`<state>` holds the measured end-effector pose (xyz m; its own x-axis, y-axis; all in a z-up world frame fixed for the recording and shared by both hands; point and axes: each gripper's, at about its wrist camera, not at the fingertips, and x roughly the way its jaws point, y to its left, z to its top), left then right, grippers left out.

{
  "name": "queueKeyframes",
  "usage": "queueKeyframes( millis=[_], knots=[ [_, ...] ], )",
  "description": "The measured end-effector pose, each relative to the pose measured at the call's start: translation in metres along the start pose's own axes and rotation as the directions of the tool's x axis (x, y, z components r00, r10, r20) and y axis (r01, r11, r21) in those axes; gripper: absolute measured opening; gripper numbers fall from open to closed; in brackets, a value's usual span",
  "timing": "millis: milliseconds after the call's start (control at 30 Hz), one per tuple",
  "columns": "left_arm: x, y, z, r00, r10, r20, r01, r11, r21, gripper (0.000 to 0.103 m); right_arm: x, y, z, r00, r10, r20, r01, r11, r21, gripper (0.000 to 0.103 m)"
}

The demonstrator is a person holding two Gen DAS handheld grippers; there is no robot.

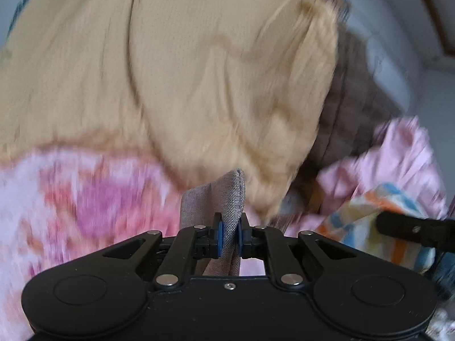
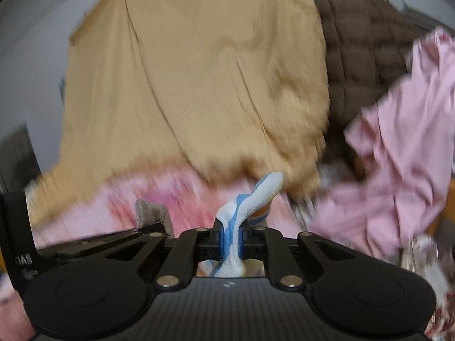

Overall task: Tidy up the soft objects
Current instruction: 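Carry the beige cloth and striped sock with both grippers over the tray, then lower both grippers into the tray and open them, releasing cloth and sock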

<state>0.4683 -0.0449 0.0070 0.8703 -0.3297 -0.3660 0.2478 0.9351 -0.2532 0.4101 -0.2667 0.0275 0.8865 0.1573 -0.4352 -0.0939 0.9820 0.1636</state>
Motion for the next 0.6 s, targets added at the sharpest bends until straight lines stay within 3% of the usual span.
queueKeyframes(
  millis=[67, 133, 200, 400, 600],
  knots=[
    [0.025, 0.002, -0.029, 0.994, 0.020, -0.107, -0.018, 1.000, 0.024, 0.011, 0.023, -0.013, -0.028, 0.993, -0.041, -0.106, 0.042, 0.999, 0.002, 0.010],
    [0.046, 0.002, -0.059, 0.975, 0.052, -0.215, -0.040, 0.997, 0.063, 0.011, 0.040, -0.028, -0.051, 0.977, -0.077, -0.201, 0.085, 0.996, 0.033, 0.010],
    [0.055, 0.001, -0.078, 0.962, 0.064, -0.264, -0.043, 0.995, 0.087, 0.013, 0.047, -0.039, -0.068, 0.961, -0.098, -0.258, 0.113, 0.992, 0.047, 0.010],
    [0.074, -0.004, -0.101, 0.937, 0.101, -0.335, -0.056, 0.988, 0.142, 0.015, 0.057, -0.041, -0.091, 0.933, -0.092, -0.348, 0.109, 0.994, 0.031, 0.011],
    [0.070, -0.014, -0.107, 0.943, 0.094, -0.318, -0.038, 0.983, 0.178, 0.020, 0.053, -0.042, -0.092, 0.934, -0.081, -0.349, 0.097, 0.995, 0.029, 0.018]
  ],
)
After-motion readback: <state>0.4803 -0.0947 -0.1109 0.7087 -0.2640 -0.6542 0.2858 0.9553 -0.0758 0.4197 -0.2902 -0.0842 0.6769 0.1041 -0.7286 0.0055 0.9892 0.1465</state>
